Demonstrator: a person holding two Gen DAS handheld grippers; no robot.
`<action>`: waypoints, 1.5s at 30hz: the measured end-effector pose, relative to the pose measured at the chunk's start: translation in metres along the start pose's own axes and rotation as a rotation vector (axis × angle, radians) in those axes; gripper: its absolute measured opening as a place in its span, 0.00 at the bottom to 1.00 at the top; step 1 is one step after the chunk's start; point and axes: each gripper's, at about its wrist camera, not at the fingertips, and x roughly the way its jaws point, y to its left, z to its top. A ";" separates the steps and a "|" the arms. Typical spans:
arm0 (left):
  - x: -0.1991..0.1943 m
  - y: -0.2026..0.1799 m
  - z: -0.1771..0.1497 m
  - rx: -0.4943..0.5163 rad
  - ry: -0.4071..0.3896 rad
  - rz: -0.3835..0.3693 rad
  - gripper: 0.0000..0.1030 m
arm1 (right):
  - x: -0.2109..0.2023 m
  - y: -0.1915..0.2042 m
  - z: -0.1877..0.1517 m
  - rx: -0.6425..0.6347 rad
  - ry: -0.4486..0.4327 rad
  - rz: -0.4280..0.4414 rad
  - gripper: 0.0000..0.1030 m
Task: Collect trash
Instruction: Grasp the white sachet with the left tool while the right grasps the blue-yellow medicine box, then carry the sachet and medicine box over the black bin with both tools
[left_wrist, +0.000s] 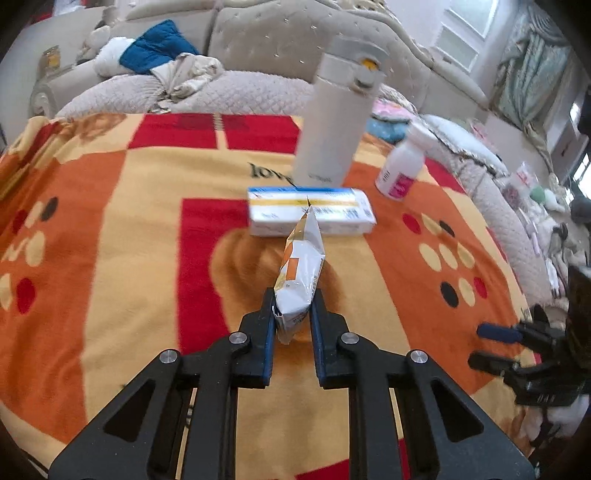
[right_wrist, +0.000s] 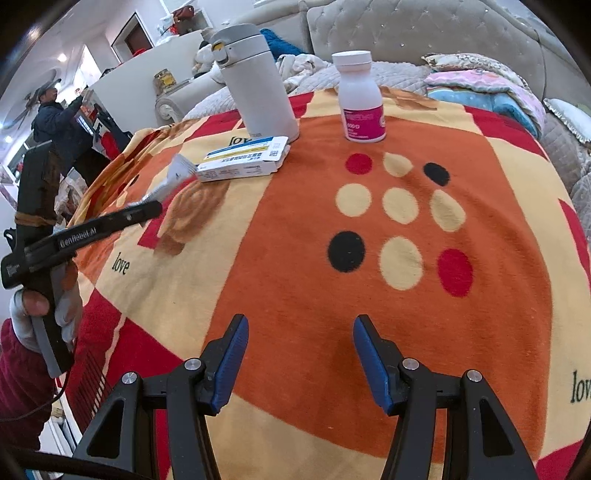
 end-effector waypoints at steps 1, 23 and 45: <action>0.001 0.004 0.004 -0.017 -0.009 0.018 0.14 | 0.000 0.001 0.000 -0.003 0.001 0.001 0.55; 0.063 -0.014 0.025 0.050 0.102 -0.100 0.14 | -0.018 -0.023 -0.001 0.053 -0.026 -0.021 0.55; -0.017 -0.041 -0.055 -0.033 0.033 -0.092 0.14 | 0.068 -0.004 0.092 -0.013 0.006 -0.129 0.44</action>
